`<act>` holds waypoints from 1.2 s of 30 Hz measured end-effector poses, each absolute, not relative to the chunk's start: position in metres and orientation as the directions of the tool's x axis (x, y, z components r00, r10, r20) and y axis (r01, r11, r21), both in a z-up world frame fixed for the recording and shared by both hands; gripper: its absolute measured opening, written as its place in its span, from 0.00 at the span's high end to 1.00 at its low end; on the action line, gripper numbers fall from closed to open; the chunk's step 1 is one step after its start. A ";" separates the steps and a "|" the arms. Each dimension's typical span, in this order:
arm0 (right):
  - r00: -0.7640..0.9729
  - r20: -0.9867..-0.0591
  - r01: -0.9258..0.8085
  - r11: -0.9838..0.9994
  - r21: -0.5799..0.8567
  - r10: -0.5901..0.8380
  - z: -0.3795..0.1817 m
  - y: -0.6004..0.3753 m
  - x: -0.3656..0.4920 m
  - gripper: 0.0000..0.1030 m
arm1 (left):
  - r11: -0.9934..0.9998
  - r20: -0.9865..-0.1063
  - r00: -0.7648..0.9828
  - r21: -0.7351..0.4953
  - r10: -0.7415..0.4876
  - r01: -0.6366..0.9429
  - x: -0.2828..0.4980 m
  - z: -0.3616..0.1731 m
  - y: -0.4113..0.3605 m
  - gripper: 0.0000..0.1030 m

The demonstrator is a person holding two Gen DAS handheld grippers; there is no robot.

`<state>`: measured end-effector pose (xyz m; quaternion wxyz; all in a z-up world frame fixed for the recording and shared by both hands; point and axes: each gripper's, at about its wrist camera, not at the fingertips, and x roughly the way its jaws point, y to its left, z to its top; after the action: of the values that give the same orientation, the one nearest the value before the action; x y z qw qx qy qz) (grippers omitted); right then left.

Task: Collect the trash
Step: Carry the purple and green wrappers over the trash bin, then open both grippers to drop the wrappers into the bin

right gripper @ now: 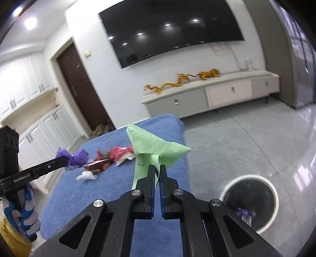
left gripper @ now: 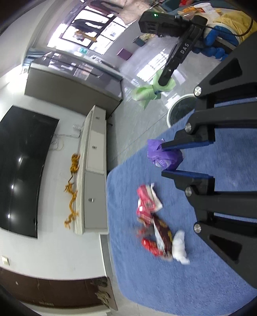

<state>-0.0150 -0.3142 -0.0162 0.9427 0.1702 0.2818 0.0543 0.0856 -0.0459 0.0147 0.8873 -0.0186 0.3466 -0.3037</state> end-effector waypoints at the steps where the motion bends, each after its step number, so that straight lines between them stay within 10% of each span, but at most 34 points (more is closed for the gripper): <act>1: 0.837 -0.513 0.014 0.931 0.366 0.190 -0.021 -0.325 -0.018 0.96 | 0.808 -0.609 0.565 -0.241 -0.557 0.537 0.087 0.014 -0.056 0.82; 22: 0.766 -0.639 0.398 0.729 0.556 0.069 -0.164 -0.510 -0.035 0.95 | 0.645 -0.791 0.281 -0.179 -0.544 0.743 0.121 -0.077 -0.337 0.80; 28: 0.722 -0.689 0.474 0.685 0.553 0.058 -0.201 -0.530 -0.028 0.92 | 0.652 -0.814 0.230 -0.221 -0.533 0.725 0.133 -0.105 -0.376 0.42; 36: 0.685 -0.727 0.524 0.659 0.540 0.051 -0.219 -0.537 -0.033 0.76 | 0.669 -0.826 0.208 -0.249 -0.524 0.700 0.140 -0.118 -0.372 0.41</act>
<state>-0.0328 -0.5370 -0.2190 0.8319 0.3879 0.3705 -0.1420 0.1400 -0.3724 -0.1181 0.7721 0.0899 0.4884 -0.3965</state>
